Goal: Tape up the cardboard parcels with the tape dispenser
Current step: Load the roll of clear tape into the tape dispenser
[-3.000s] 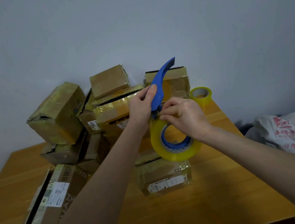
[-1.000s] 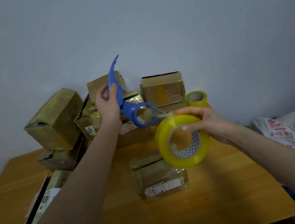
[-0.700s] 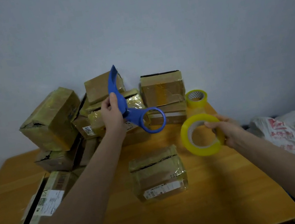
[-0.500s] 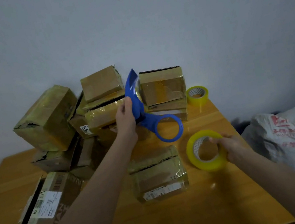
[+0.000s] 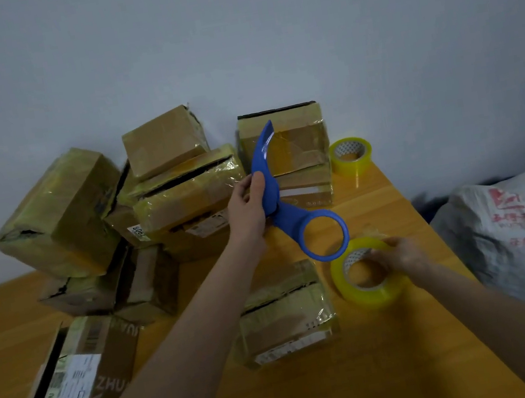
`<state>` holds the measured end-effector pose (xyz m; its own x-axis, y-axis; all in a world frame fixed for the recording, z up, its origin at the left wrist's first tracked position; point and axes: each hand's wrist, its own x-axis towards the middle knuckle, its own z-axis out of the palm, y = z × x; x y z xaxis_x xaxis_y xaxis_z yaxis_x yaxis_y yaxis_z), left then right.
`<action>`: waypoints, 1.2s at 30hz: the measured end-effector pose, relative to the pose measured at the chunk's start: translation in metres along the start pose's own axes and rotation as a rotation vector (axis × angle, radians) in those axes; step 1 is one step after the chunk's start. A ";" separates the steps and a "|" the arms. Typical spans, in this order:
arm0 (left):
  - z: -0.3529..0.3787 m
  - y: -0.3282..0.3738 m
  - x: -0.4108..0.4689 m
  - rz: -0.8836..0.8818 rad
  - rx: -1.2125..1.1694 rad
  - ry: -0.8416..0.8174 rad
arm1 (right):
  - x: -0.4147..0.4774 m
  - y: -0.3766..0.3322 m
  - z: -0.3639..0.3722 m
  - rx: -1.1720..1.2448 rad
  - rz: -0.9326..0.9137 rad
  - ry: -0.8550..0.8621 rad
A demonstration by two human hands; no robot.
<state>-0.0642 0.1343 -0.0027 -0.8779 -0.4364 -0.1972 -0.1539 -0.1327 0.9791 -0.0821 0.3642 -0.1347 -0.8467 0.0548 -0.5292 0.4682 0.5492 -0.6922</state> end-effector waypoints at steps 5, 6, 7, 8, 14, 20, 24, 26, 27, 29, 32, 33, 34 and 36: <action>0.010 0.007 0.007 0.094 0.130 -0.169 | -0.021 -0.071 -0.030 0.184 -0.477 0.515; 0.013 0.009 0.009 0.109 0.163 -0.207 | -0.029 -0.090 -0.037 0.266 -0.596 0.587; 0.017 0.011 0.010 0.126 0.197 -0.247 | -0.037 -0.107 -0.044 0.257 -0.716 0.614; 0.021 0.013 0.012 0.148 0.245 -0.286 | -0.044 -0.122 -0.051 0.155 -0.825 0.594; 0.048 0.021 0.021 0.259 0.491 -0.538 | -0.054 -0.161 -0.094 -0.928 -0.681 0.192; 0.079 0.011 0.029 0.261 0.523 -0.695 | -0.030 -0.146 -0.116 -0.566 -0.563 -0.181; 0.094 0.005 0.053 0.221 0.516 -0.585 | 0.013 -0.120 -0.130 -0.150 -0.474 -0.185; 0.099 -0.003 0.064 0.138 0.585 -0.538 | 0.039 -0.109 -0.141 -0.060 -0.410 -0.158; 0.103 -0.008 0.068 0.089 0.626 -0.539 | 0.051 -0.104 -0.147 0.004 -0.369 -0.164; 0.118 -0.020 0.074 0.040 0.701 -0.531 | 0.070 -0.099 -0.156 0.184 -0.275 -0.215; 0.151 -0.033 0.085 0.023 0.667 -0.371 | 0.097 -0.098 -0.162 0.425 -0.177 -0.312; 0.162 -0.036 0.089 0.013 0.622 -0.322 | 0.106 -0.098 -0.163 0.475 -0.156 -0.323; 0.172 -0.038 0.093 -0.004 0.577 -0.286 | 0.115 -0.098 -0.165 0.502 -0.135 -0.324; 0.187 -0.045 0.103 -0.038 0.561 -0.278 | 0.131 -0.096 -0.168 0.520 -0.100 -0.336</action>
<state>-0.2327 0.2619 -0.0579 -0.9406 -0.1826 -0.2863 -0.3359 0.3769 0.8632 -0.2803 0.4591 -0.0551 -0.8066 -0.2871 -0.5167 0.5245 0.0555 -0.8496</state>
